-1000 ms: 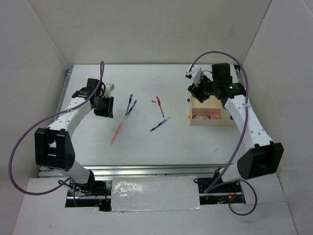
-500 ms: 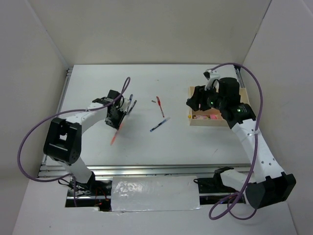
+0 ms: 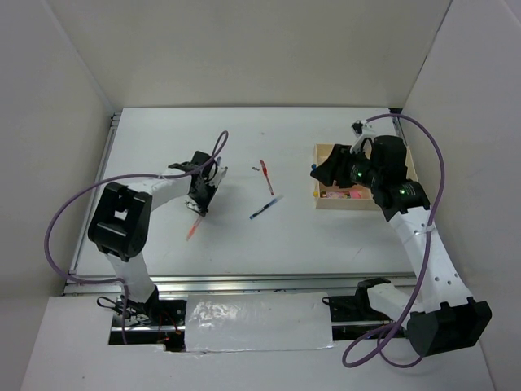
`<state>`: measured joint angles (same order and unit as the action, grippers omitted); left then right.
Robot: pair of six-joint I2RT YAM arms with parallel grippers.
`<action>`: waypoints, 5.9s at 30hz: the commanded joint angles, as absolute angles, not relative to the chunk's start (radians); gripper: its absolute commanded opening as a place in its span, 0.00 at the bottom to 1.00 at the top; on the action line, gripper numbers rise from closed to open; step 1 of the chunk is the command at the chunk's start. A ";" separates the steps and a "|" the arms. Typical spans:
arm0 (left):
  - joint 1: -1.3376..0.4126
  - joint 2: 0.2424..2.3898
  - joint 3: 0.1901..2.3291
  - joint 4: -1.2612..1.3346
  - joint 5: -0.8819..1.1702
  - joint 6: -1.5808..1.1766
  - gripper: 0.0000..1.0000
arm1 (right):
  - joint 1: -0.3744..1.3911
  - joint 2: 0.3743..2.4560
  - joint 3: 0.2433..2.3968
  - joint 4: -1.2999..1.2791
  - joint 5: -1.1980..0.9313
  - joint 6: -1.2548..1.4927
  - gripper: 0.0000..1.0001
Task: Sort the stationery into containers
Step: Pick up the pen from the center of the board, then place the pen in the storage box, then pick up the pen from the center of the board.
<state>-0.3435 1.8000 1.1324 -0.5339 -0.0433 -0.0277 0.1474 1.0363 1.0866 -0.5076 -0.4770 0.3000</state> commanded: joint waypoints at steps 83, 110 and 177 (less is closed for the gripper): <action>-0.023 1.386 1.192 -0.044 0.764 -0.715 0.99 | 0.137 1.543 1.630 -0.801 -0.495 -0.462 0.00; -0.218 1.540 1.301 -0.334 0.364 -0.252 0.87 | 0.035 1.999 1.675 -0.710 -0.088 -1.097 0.03; 0.040 1.748 1.597 -0.035 0.604 -0.635 0.00 | 0.345 1.537 1.700 -0.482 -0.732 0.139 0.47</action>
